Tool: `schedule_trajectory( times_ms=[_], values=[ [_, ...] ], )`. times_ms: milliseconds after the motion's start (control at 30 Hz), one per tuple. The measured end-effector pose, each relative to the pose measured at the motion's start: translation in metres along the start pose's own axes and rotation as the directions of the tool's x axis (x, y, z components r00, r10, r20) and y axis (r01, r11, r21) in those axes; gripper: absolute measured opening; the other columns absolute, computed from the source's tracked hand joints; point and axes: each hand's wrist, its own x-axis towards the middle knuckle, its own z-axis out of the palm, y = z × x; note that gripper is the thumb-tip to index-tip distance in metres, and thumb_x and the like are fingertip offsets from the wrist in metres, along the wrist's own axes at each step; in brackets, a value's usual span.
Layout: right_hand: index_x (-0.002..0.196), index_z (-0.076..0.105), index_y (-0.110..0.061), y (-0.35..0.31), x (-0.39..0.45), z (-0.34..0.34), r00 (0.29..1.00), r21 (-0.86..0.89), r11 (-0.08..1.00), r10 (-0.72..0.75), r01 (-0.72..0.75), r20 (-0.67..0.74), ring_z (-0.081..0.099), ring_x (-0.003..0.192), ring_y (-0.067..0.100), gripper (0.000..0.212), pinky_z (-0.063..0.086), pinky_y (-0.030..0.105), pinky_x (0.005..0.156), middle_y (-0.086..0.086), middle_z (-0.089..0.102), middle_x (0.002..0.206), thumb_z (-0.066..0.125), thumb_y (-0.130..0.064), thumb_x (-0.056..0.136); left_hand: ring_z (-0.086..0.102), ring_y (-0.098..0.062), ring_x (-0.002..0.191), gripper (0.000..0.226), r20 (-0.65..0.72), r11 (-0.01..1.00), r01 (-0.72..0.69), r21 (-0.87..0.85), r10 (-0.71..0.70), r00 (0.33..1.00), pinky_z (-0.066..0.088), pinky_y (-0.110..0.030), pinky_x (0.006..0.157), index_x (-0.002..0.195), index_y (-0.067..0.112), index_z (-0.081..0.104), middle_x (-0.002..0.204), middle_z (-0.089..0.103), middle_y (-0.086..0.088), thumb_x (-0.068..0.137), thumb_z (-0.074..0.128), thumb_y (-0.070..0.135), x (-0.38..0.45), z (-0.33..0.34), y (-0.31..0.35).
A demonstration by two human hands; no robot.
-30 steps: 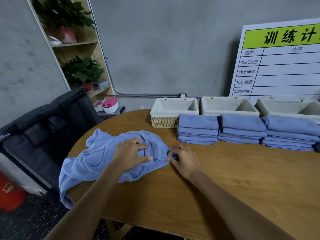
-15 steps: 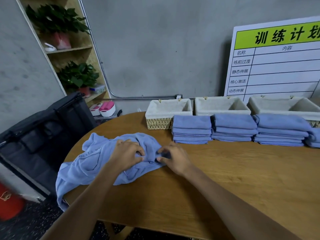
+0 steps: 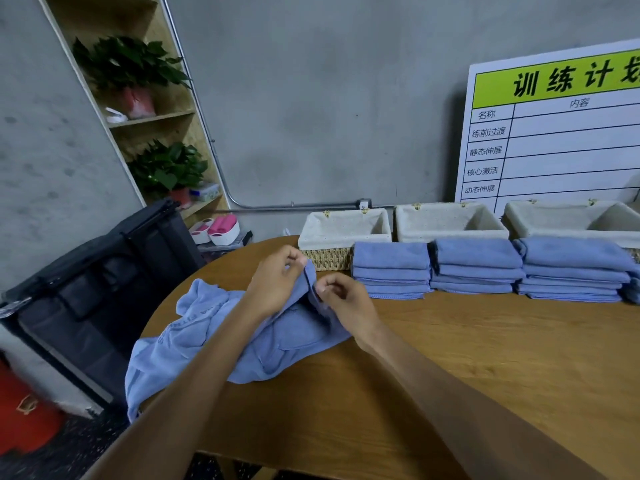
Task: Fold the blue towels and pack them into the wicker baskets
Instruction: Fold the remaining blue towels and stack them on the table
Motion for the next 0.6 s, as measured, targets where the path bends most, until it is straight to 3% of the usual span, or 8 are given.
schedule_trajectory(
  times_ms=[67,133,233,300,367,433,500,600],
  values=[
    [0.095,0.068,-0.015,-0.011,-0.002,0.0,0.997,0.075,0.997,-0.006,0.0,0.079,0.061,0.083,0.011,0.011,0.052,0.029,0.08,0.0,0.067,0.088,0.058,-0.016,0.1,0.061,-0.012,0.095,0.015,-0.012,1.0,0.007,-0.012,-0.007,1.0,0.044,-0.026,0.081,0.097,0.016,0.062,0.098,0.067,0.003,0.104,0.051,0.024,0.007,-0.003,0.009],
    [0.099,0.066,-0.015,-0.023,-0.005,0.001,0.995,0.138,0.99,-0.019,0.005,0.098,0.062,0.084,0.014,0.007,0.053,0.029,0.082,0.002,0.066,0.087,0.061,-0.019,0.098,0.061,-0.014,0.095,0.017,-0.034,0.999,0.016,-0.04,-0.018,0.999,0.043,-0.025,0.08,0.099,0.012,0.063,0.1,0.068,-0.001,0.104,0.05,0.022,0.011,-0.003,0.019],
    [0.093,0.063,-0.004,-0.03,-0.001,-0.002,0.998,0.136,0.988,-0.067,0.068,-0.015,0.058,0.078,0.014,0.007,0.05,0.025,0.077,0.005,0.06,0.076,0.064,-0.011,0.096,0.062,-0.011,0.089,0.018,-0.039,0.989,0.053,-0.135,-0.058,0.998,0.045,-0.022,0.078,0.097,0.012,0.065,0.096,0.071,-0.002,0.104,0.052,0.022,0.014,0.0,0.032],
    [0.094,0.06,0.001,-0.034,0.001,-0.006,0.994,0.103,0.99,-0.096,0.1,-0.047,0.055,0.078,0.019,0.014,0.05,0.033,0.076,0.013,0.057,0.079,0.06,-0.012,0.098,0.065,-0.01,0.085,0.019,-0.007,0.976,0.044,-0.215,-0.047,0.999,0.049,-0.024,0.081,0.092,0.014,0.066,0.09,0.074,0.001,0.103,0.053,0.021,0.013,0.002,0.039],
    [0.096,0.058,-0.004,-0.038,0.002,-0.017,0.992,0.093,0.993,-0.06,0.07,-0.108,0.054,0.075,0.018,0.014,0.049,0.038,0.071,0.01,0.057,0.079,0.053,-0.016,0.1,0.067,-0.006,0.083,0.021,0.001,0.973,-0.006,-0.231,0.006,1.0,0.051,-0.024,0.082,0.091,0.013,0.067,0.085,0.075,0.005,0.103,0.054,0.021,0.011,0.005,0.044],
    [0.094,0.053,-0.009,-0.046,0.003,-0.034,0.981,0.038,0.997,-0.055,0.064,-0.188,0.049,0.067,0.01,0.013,0.043,0.025,0.064,0.001,0.053,0.075,0.045,-0.012,0.103,0.063,0.0,0.078,0.019,-0.012,0.978,-0.089,-0.189,0.088,0.996,0.047,-0.025,0.078,0.09,0.014,0.066,0.081,0.071,0.009,0.102,0.057,0.026,0.006,0.007,0.046],
    [0.094,0.051,-0.012,-0.055,0.003,-0.055,0.966,-0.11,0.986,-0.148,0.127,-0.211,0.046,0.069,0.003,0.015,0.038,0.019,0.067,-0.005,0.051,0.079,0.04,-0.009,0.104,0.061,-0.005,0.075,0.022,0.037,0.976,-0.179,-0.123,0.185,0.982,0.046,-0.03,0.073,0.087,0.025,0.062,0.079,0.067,0.009,0.099,0.057,0.042,0.001,0.011,0.044],
    [0.096,0.054,-0.015,-0.061,0.002,-0.085,0.95,-0.374,0.91,-0.257,0.176,-0.179,0.05,0.075,0.004,0.013,0.038,0.023,0.072,-0.009,0.056,0.082,0.043,-0.013,0.104,0.059,-0.019,0.077,0.032,0.128,0.927,-0.293,0.233,0.27,0.954,0.047,-0.039,0.071,0.089,0.037,0.05,0.08,0.063,0.008,0.091,0.043,0.067,0.0,0.014,0.037]
  ],
)
